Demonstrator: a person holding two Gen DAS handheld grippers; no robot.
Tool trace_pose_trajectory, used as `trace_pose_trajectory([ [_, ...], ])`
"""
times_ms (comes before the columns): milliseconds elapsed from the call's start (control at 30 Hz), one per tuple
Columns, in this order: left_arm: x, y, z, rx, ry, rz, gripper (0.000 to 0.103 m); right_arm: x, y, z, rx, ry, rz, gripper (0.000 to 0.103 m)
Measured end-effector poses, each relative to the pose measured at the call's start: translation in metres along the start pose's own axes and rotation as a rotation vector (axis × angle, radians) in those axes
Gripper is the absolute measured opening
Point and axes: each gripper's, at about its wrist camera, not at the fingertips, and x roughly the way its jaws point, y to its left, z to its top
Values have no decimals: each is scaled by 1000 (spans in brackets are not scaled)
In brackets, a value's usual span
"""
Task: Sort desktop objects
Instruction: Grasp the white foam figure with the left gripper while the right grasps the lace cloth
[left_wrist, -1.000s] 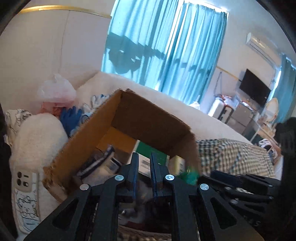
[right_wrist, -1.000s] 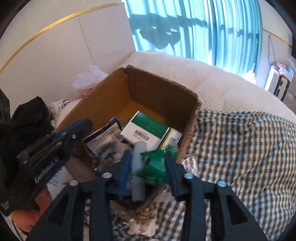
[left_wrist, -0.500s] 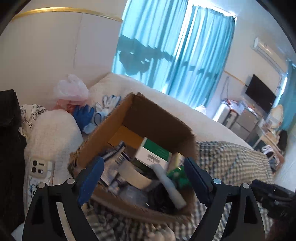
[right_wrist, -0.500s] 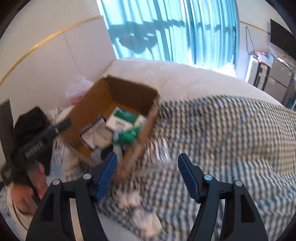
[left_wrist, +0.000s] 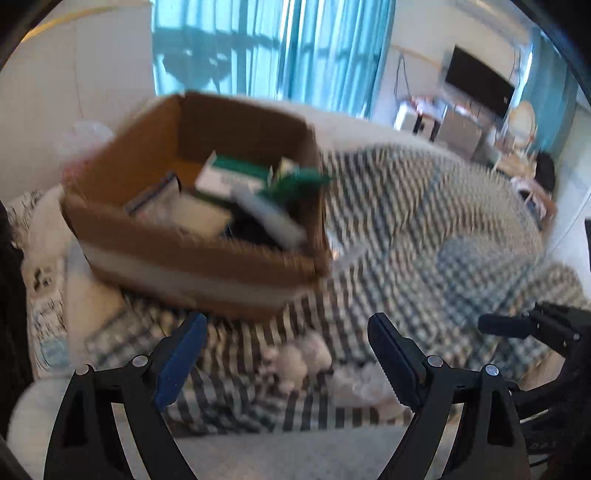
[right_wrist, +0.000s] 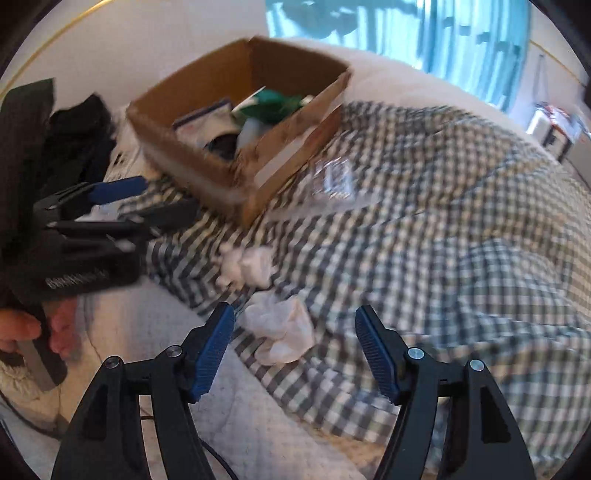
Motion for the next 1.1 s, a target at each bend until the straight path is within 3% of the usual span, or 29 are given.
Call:
trace_pose_trajectory([
  [133, 27, -3, -16, -8, 44, 59, 91, 28, 2, -4, -25, 61, 41, 68],
  [367, 66, -12, -36, 17, 125, 72, 91, 75, 9, -1, -92, 149, 84, 67],
  [400, 68, -12, -38, 20, 130, 74, 91, 84, 11, -3, -100, 175, 90, 62],
  [467, 74, -12, -39, 17, 144, 71, 91, 96, 9, -10, -96, 207, 98, 22],
  [567, 88, -9, -41, -11, 183, 75, 91, 97, 0, -13, -64, 207, 96, 15],
  [800, 100, -3, -38, -95, 210, 26, 91, 44, -28, -1, -13, 79, -18, 12],
  [933, 119, 0, -37, -188, 277, -10, 91, 37, -43, 4, 52, 62, -12, 12],
  [1100, 136, 2, -39, -197, 327, 48, 90, 39, -38, 7, 49, 63, -12, 12],
])
